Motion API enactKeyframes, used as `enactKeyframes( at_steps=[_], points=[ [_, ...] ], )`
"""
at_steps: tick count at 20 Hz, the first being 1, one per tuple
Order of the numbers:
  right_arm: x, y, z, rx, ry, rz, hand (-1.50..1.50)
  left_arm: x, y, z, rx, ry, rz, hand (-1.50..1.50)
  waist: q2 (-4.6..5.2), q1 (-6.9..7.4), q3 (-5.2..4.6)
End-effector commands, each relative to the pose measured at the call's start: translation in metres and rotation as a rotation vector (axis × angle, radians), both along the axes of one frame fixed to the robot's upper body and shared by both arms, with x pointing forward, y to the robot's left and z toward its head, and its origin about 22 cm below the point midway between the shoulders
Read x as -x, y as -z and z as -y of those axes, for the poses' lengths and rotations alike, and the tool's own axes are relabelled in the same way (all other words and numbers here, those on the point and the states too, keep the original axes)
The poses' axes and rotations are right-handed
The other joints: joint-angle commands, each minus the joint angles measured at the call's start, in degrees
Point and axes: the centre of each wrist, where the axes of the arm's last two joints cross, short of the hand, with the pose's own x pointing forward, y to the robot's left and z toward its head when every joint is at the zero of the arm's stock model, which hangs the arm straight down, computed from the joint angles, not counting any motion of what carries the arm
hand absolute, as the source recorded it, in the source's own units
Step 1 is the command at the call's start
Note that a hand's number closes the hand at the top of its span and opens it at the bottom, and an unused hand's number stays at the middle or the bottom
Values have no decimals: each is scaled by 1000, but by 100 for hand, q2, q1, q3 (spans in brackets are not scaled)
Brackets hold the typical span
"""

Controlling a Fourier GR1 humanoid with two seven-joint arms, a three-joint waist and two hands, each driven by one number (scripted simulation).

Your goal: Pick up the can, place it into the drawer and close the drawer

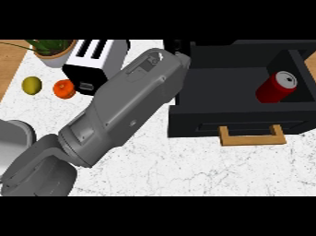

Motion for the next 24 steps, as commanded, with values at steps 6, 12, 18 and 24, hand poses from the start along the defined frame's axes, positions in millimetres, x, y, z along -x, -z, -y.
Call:
enactKeyframes(
  at_steps=[6, 12, 18, 24],
  points=[
    [-68, 10, -44, 211, 34, 17, -150, 4, -4, 3, 16, -1, -30, -150, -67, 203, -2],
    [-112, 34, -76, 375, 46, 35, -150, 1, 6, -9, 4, -19, -52, -150, -82, 265, -2],
    [-164, 53, -96, 542, 48, -11, -150, -7, -6, -34, -11, -44, -29, -150, -93, 344, -3],
    [-201, 84, -98, 685, 101, -26, -150, -13, -23, -64, -15, -56, -33, -150, -84, 374, 0]
  ],
)
